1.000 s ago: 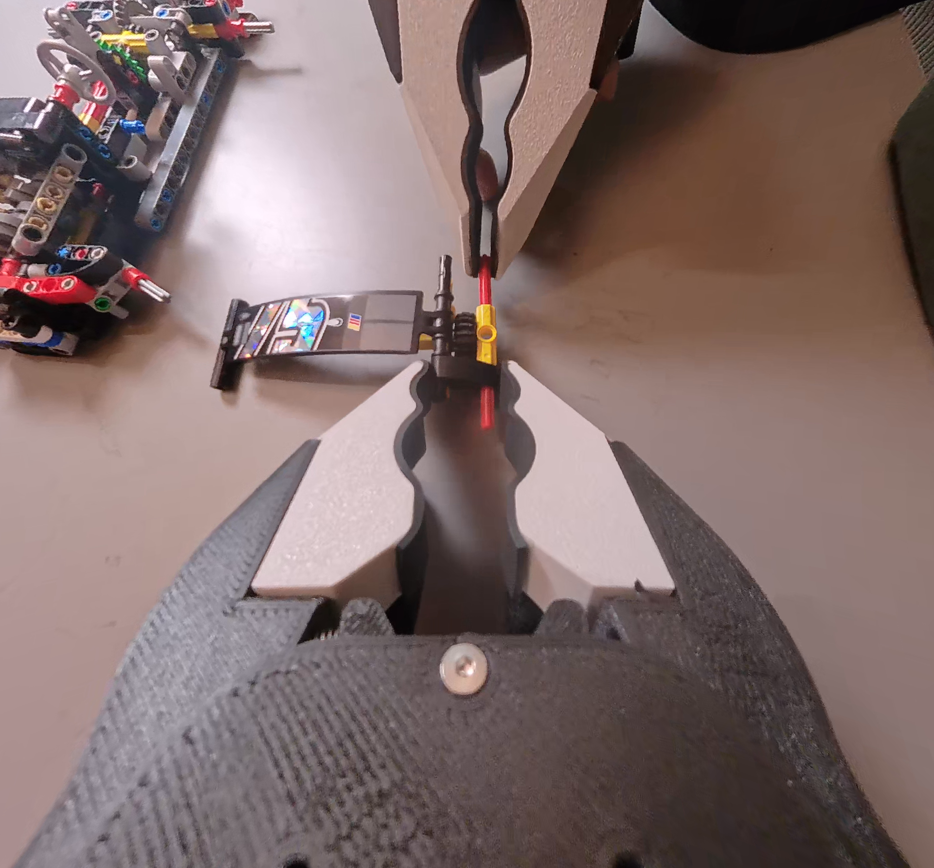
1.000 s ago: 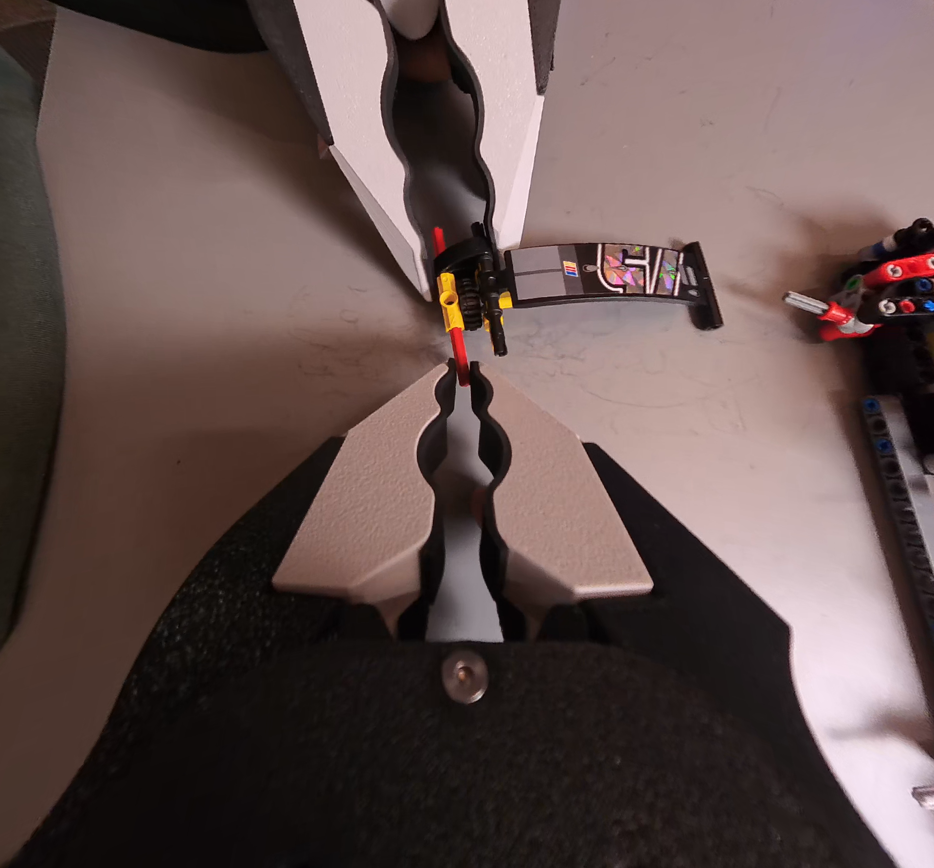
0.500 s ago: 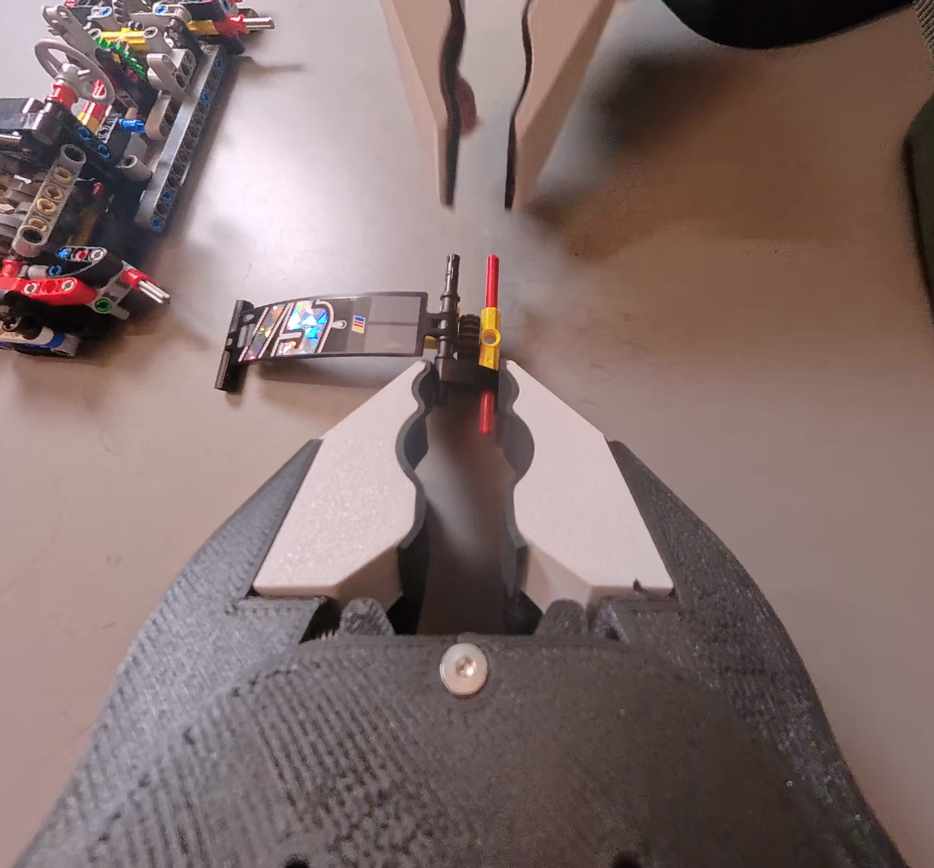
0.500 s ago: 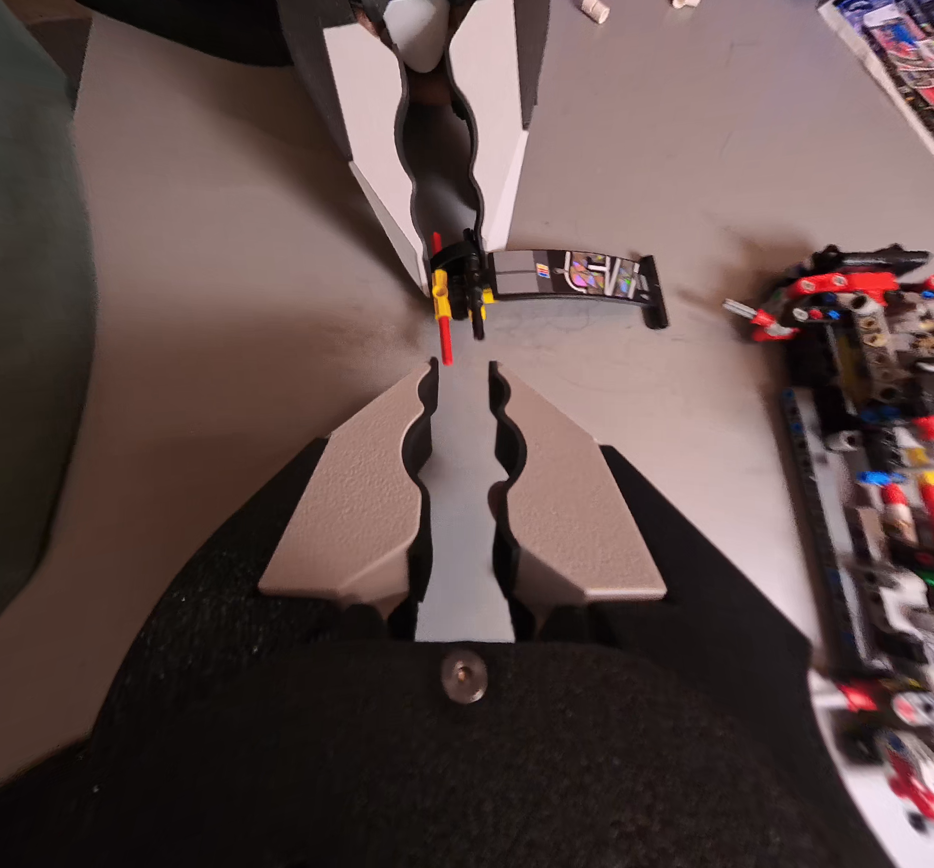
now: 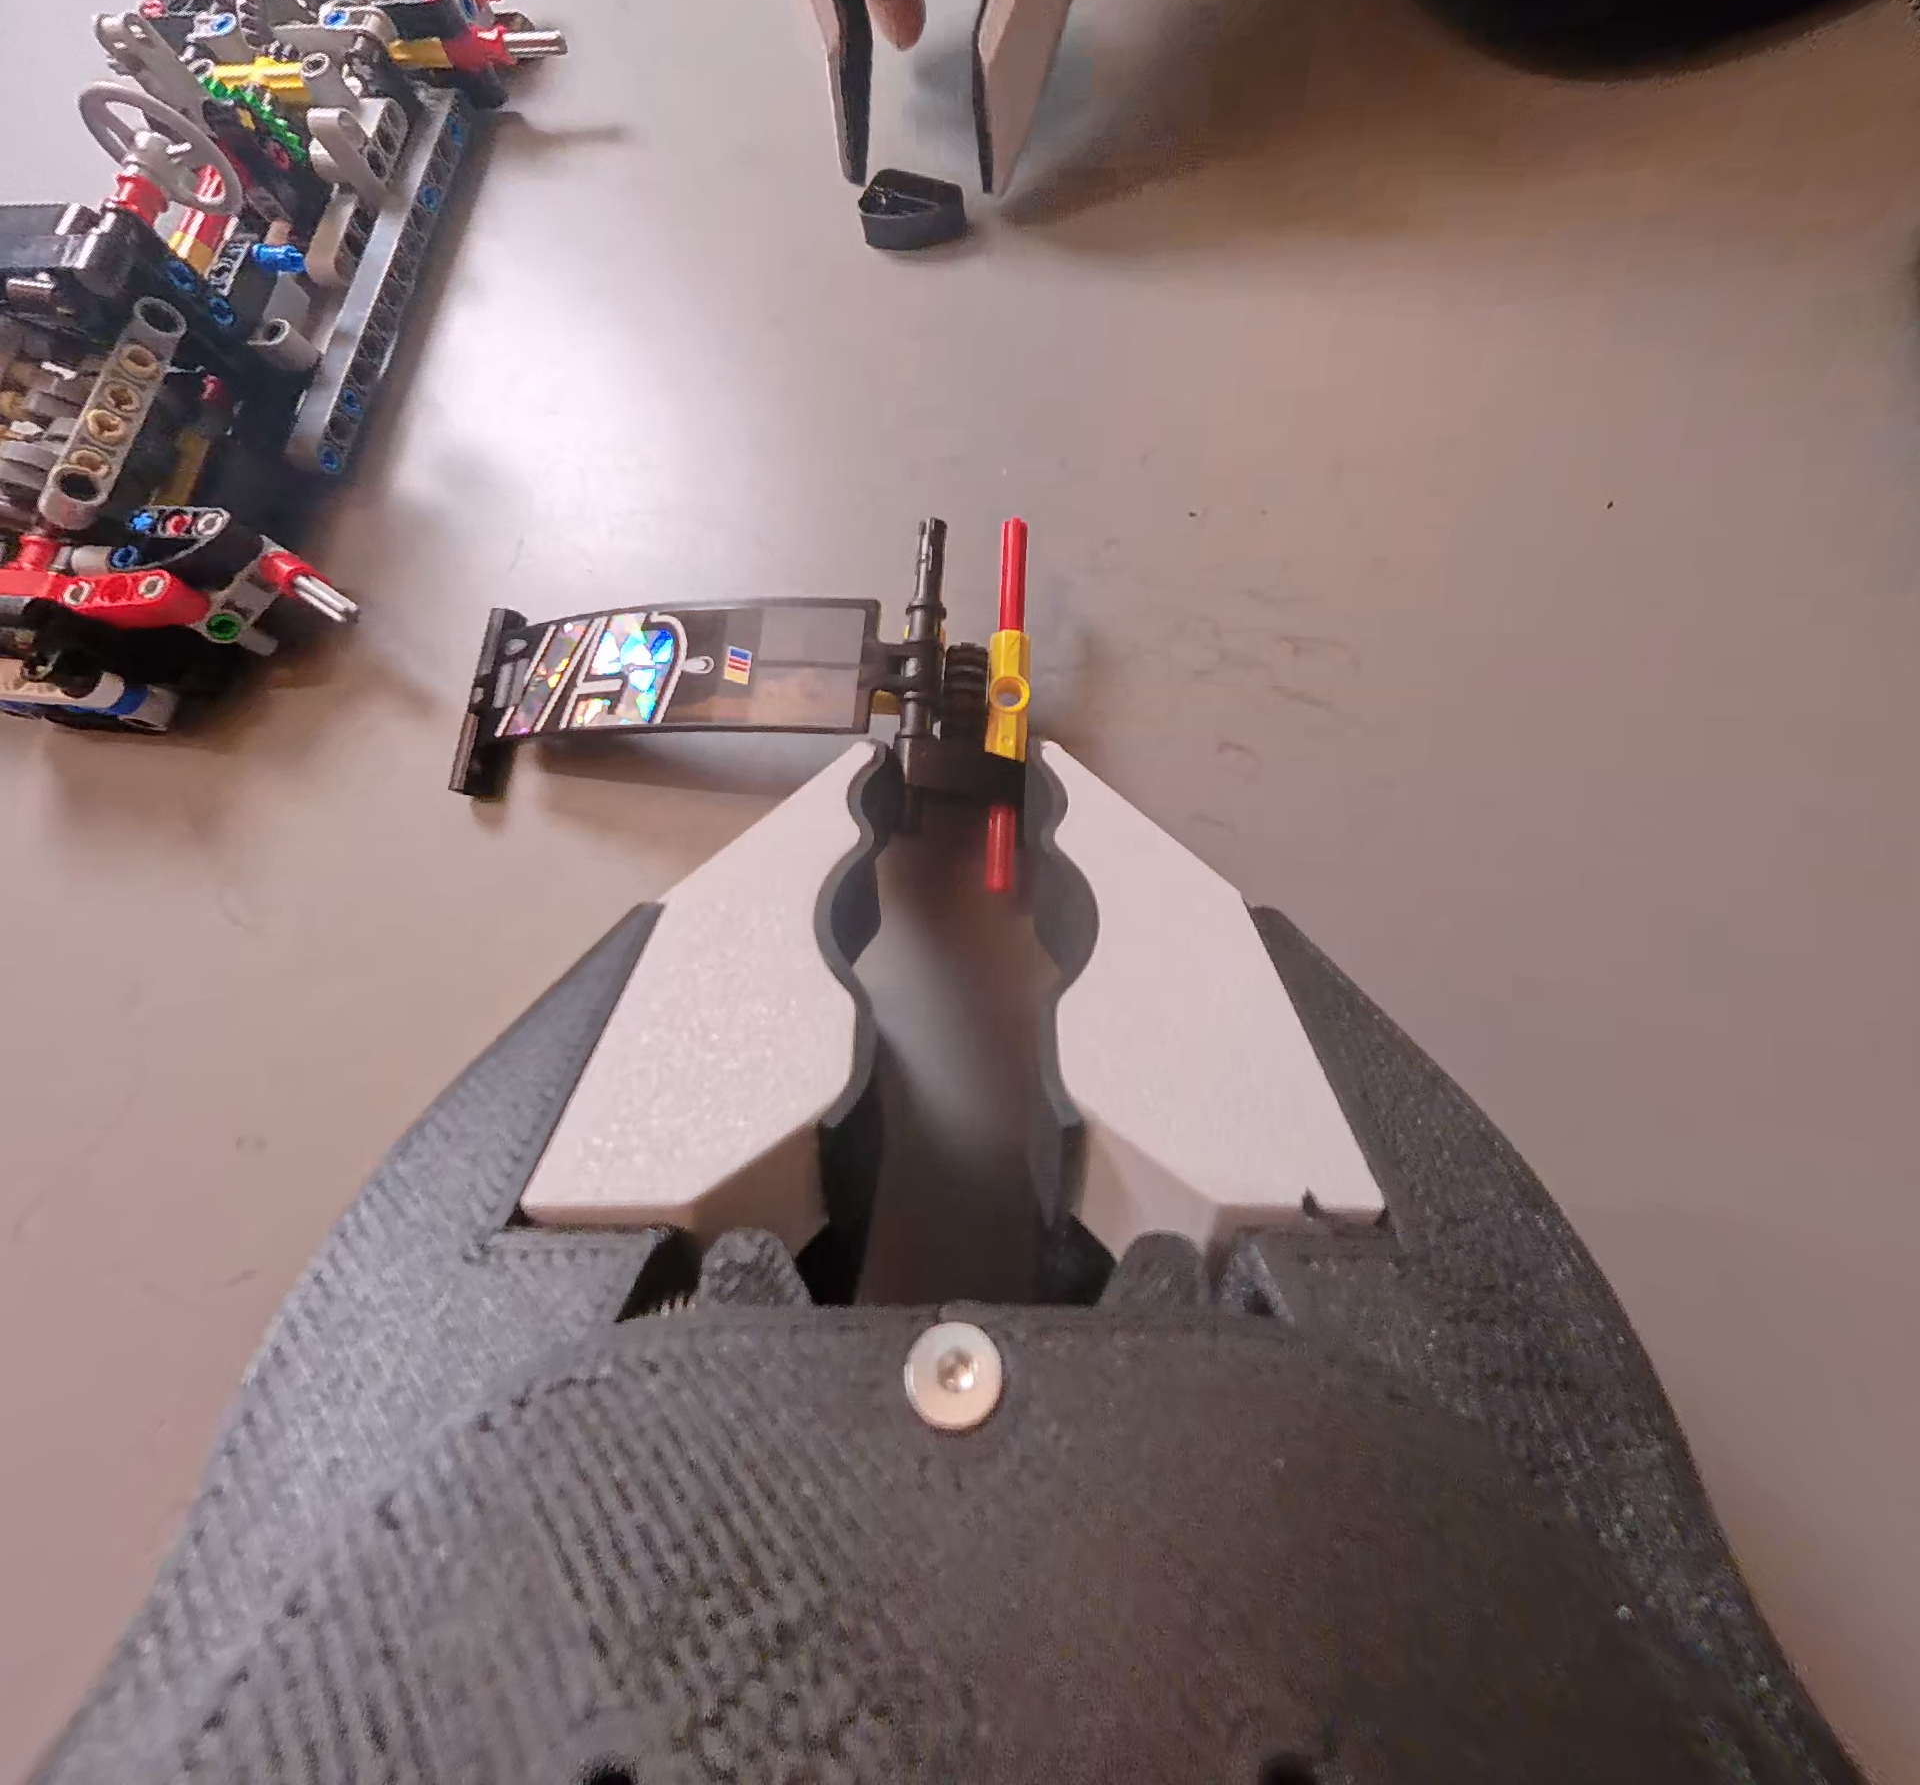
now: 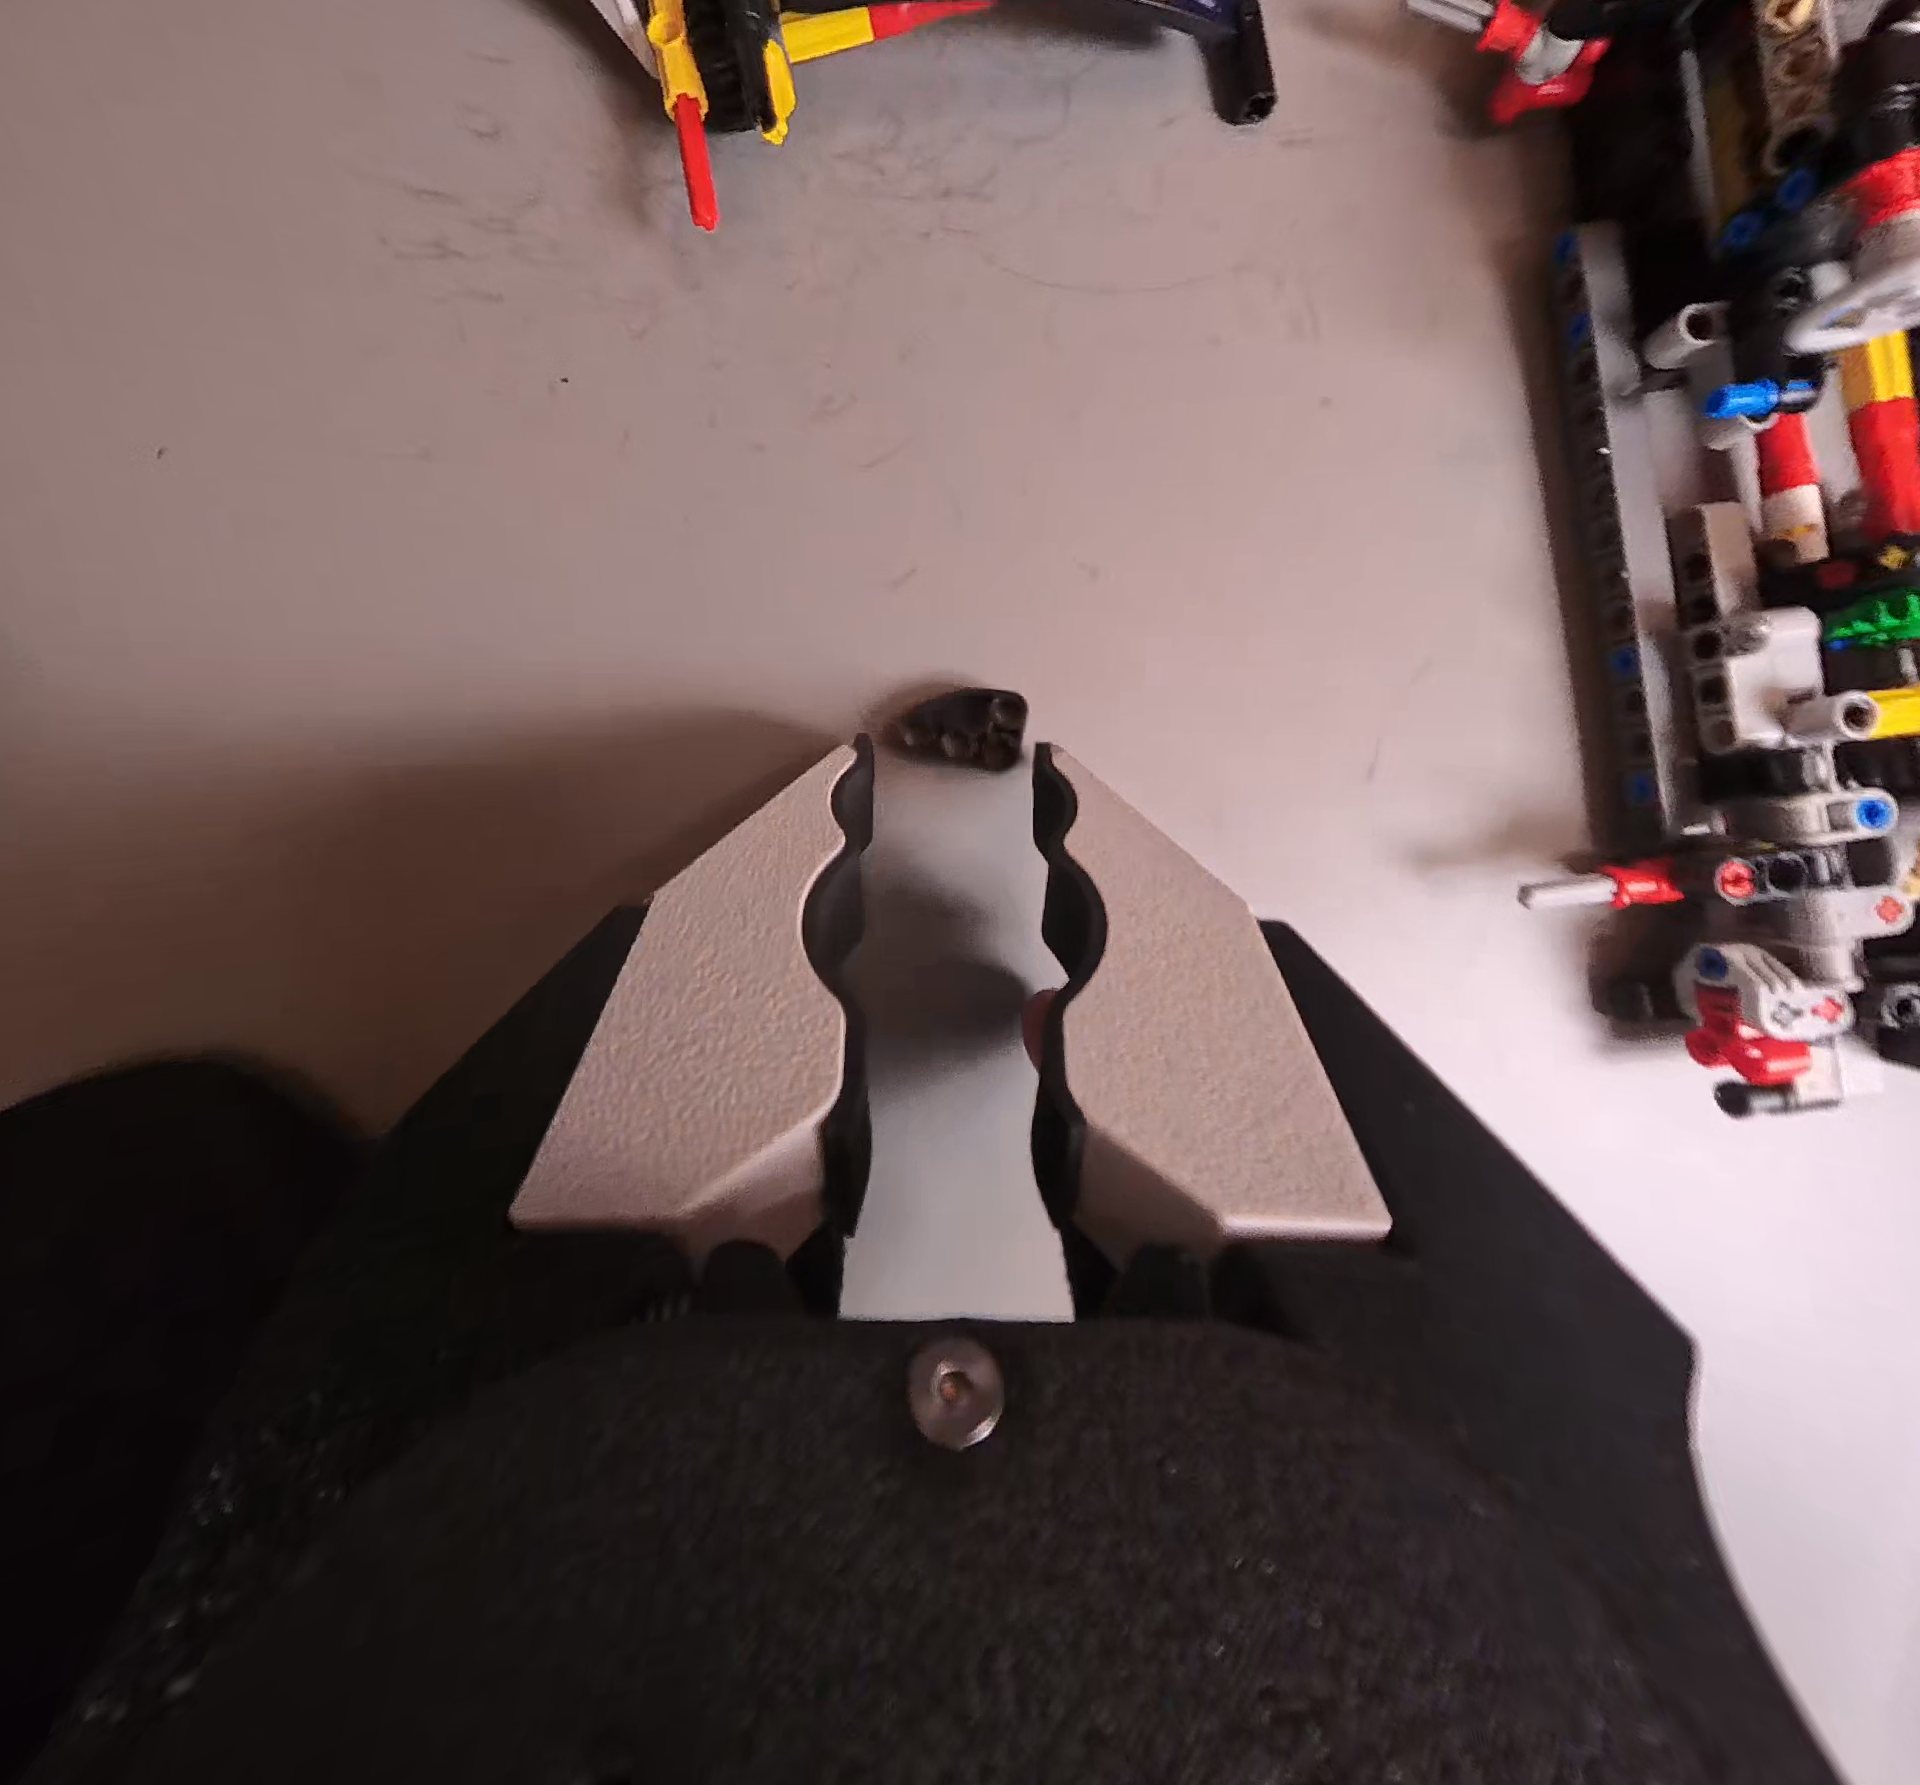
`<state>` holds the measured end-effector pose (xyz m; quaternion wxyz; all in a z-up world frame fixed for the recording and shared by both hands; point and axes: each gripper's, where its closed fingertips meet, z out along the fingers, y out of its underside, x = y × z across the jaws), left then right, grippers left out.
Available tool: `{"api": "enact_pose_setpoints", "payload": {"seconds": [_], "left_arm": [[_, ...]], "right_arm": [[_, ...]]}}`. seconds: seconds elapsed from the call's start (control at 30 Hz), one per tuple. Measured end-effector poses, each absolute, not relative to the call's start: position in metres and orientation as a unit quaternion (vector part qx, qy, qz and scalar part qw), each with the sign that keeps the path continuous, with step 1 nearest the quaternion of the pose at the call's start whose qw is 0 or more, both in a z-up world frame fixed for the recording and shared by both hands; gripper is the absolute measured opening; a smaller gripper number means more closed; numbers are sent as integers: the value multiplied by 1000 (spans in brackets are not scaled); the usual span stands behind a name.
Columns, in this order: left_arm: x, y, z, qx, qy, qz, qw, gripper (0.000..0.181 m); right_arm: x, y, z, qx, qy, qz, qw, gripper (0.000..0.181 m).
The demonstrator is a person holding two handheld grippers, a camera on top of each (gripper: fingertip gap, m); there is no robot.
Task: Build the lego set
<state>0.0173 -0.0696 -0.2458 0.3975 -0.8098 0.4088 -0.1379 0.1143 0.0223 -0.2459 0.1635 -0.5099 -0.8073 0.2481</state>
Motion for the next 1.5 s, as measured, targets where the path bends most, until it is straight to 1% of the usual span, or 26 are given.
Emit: {"api": "enact_pose_setpoints", "payload": {"seconds": [0.03, 0.1, 0.3, 0.47, 0.57, 0.73, 0.83, 1.03, 1.5], "left_arm": [[17, -69, -246, -810, 408, -137, 397, 23], [17, -69, -246, -810, 408, -138, 397, 22], [16, -70, -246, -810, 407, -142, 398, 23], [16, -69, -246, -808, 408, -142, 400, 23], [16, -69, -246, -808, 408, -140, 401, 23], [15, -67, -246, -808, 406, -137, 404, 23], [14, -66, -244, -810, 399, -144, 405, 23], [15, -64, -233, -806, 366, -186, 425, 23], [20, -60, -184, -758, 285, -305, 501, 22]], "right_arm": [[112, 20, -248, -507, -810, 245, 162, 27], [107, 18, -249, -506, -811, 244, 165, 21], [97, 5, -248, -489, -812, 265, 175, 21], [68, -21, -228, -456, -783, 367, 212, 21], [57, -34, -218, -445, -757, 426, 219, 21], [47, -32, -211, -451, -721, 469, 239, 21], [47, -34, -205, -453, -706, 493, 231, 21], [46, -36, -191, -452, -673, 541, 224, 21], [38, -41, -153, -423, -587, 644, 249, 21]]}}
